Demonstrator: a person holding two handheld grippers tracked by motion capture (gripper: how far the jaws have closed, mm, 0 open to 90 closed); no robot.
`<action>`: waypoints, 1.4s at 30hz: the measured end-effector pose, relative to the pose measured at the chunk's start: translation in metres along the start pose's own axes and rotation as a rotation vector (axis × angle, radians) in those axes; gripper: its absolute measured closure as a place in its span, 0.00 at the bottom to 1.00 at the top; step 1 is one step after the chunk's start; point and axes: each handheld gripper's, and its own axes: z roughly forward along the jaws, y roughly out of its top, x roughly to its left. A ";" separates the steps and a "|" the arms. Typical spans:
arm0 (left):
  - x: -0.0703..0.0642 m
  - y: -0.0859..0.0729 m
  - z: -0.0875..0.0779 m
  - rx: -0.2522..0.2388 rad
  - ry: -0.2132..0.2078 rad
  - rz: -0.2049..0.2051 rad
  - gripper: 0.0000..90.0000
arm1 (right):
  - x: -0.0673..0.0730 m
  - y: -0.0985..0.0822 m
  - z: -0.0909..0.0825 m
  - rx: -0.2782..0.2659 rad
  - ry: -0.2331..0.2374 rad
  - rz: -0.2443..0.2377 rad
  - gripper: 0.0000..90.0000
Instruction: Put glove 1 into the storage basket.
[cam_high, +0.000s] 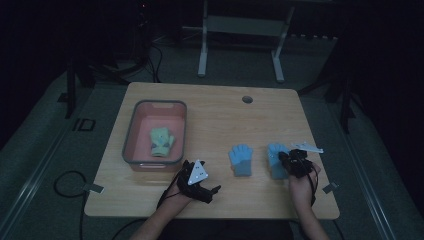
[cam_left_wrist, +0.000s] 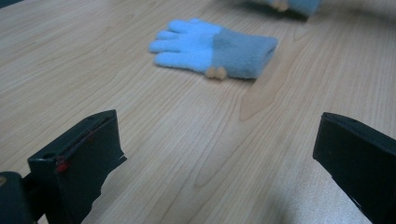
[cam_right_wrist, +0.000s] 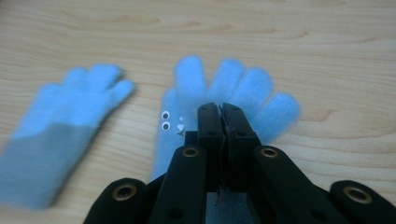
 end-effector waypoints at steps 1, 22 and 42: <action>0.000 0.000 0.000 0.000 -0.001 0.001 0.01 | 0.000 -0.001 0.004 0.008 -0.005 0.000 0.97; 0.000 0.000 0.000 0.005 -0.013 0.001 0.01 | -0.016 -0.005 0.020 0.060 0.003 -0.037 0.73; -0.001 0.001 0.001 0.020 0.002 0.014 0.01 | -0.047 -0.001 0.000 0.040 0.279 -0.353 0.74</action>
